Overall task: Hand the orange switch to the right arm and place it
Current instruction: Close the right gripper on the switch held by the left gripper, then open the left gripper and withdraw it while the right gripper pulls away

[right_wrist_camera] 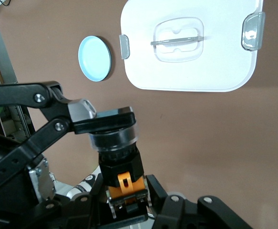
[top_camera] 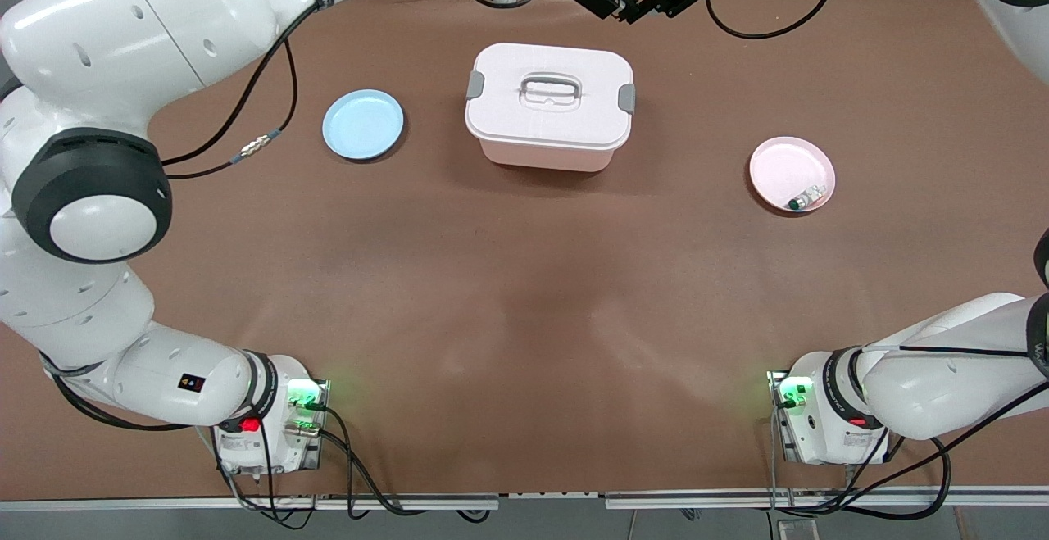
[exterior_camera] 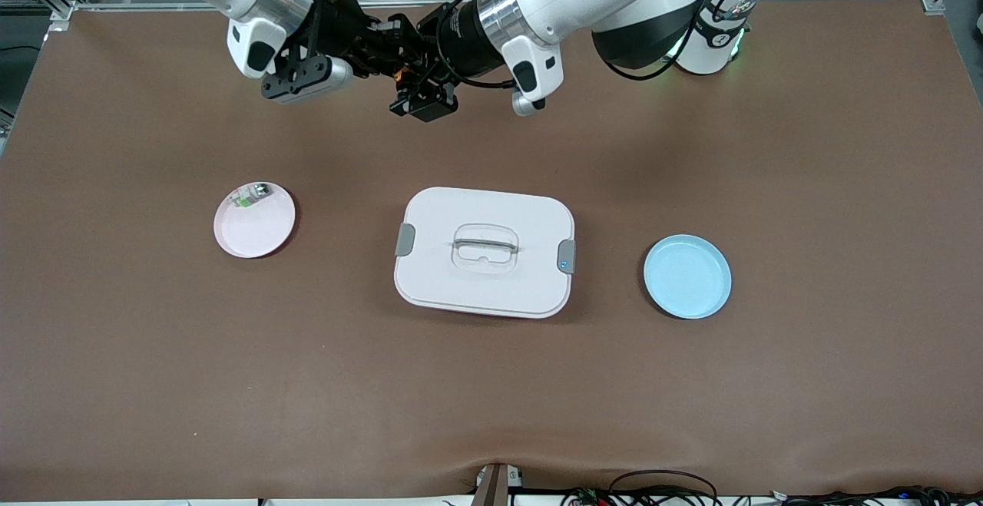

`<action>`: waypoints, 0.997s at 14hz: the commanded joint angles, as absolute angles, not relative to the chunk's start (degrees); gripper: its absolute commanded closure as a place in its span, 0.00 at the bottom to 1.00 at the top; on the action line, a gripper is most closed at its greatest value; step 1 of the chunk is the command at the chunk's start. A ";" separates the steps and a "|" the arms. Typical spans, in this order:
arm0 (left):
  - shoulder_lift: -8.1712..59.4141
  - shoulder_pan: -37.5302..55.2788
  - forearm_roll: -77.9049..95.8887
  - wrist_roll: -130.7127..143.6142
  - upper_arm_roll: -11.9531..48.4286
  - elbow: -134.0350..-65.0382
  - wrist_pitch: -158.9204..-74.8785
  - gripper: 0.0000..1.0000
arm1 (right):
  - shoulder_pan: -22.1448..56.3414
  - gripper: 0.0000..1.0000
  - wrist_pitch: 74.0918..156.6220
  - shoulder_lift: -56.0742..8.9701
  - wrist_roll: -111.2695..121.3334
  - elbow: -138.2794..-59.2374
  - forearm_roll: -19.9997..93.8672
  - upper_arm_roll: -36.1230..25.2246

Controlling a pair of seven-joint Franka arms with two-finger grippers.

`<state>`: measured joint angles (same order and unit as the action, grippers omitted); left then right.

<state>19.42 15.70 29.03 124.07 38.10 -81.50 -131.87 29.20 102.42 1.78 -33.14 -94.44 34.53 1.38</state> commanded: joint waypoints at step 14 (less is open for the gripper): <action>18.46 15.12 27.51 125.16 38.50 -81.04 -131.93 0.00 | 29.80 1.00 102.57 -2.63 -29.81 -90.88 34.54 1.14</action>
<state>19.43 15.75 28.85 124.07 38.06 -81.31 -132.17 29.27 102.73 -1.05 -32.03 -92.46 34.66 1.45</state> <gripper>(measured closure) 0.000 0.670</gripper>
